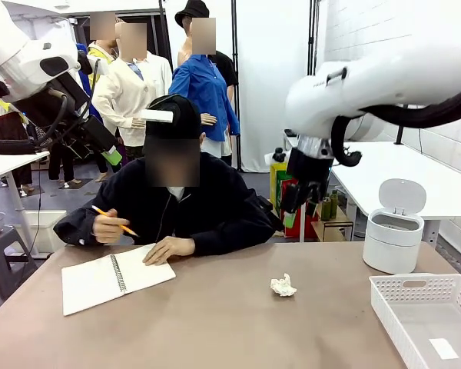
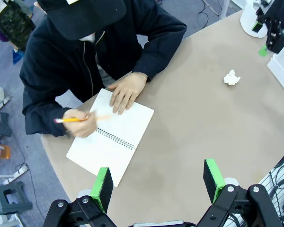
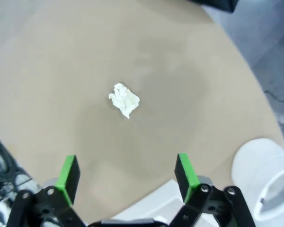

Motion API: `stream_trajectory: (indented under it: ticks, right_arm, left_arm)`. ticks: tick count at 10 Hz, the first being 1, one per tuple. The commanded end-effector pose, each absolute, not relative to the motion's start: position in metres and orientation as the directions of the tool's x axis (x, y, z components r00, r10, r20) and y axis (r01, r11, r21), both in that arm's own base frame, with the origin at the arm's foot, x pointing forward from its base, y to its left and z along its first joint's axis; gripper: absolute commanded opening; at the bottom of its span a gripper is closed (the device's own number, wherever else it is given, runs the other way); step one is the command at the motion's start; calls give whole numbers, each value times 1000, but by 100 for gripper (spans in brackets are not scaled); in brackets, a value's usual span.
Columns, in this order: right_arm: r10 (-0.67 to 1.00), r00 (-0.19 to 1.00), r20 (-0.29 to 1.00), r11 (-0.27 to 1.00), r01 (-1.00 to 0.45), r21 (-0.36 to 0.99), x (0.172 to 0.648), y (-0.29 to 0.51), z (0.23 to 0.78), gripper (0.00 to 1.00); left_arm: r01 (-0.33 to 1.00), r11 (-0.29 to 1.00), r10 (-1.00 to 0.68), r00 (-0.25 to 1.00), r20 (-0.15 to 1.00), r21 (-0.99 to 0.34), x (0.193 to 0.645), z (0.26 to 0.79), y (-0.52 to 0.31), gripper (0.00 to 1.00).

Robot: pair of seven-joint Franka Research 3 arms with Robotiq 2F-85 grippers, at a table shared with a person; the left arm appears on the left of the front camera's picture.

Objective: Sort the paper based on its condition.
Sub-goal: If a person hands you a paper, place it in the Organizing basket , and if it's crumpled, put it in the Trash can.

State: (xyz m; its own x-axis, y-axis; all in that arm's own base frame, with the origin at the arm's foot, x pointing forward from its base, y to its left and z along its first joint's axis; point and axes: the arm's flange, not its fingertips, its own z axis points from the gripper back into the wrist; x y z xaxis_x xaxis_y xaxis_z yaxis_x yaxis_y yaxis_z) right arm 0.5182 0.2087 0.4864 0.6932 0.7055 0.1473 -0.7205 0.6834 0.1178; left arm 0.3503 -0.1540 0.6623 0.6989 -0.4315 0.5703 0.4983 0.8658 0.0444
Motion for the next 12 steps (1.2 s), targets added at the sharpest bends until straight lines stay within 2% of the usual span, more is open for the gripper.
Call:
stream_trajectory:
  ticks: [1, 3, 4, 5, 6, 9, 10, 12]
  right_arm:
    - [701, 704, 114, 705, -708, 44, 507, 226, 462, 100]
    - [755, 655, 28, 656, -755, -26, 492, 238, 430, 100]
    - [785, 618, 25, 618, -786, 11, 492, 244, 420, 100]
    - [782, 621, 53, 613, -782, 111, 504, 244, 439, 100]
    - [768, 640, 30, 639, -769, 27, 490, 241, 426, 100]
    - [776, 630, 29, 628, -777, 44, 492, 245, 426, 100]
    - [769, 639, -29, 639, -766, 64, 499, 255, 400, 100]
    - [790, 612, -47, 613, -787, 67, 504, 262, 363, 100]
  left_arm:
    - [496, 866, -435, 697, 570, 54, 350, 663, -153, 100]
    - [496, 866, -435, 697, 570, 54, 350, 663, -153, 100]
    - [496, 866, -435, 697, 570, 54, 350, 663, -153, 100]
    - [496, 866, -435, 697, 570, 54, 350, 663, -153, 100]
    - [496, 866, -435, 697, 570, 54, 350, 663, -153, 100]
    - [496, 866, -435, 697, 570, 54, 350, 663, -153, 100]
    - [496, 866, -435, 697, 570, 54, 350, 663, -153, 100]
    - [496, 866, -435, 697, 570, 54, 350, 663, -153, 100]
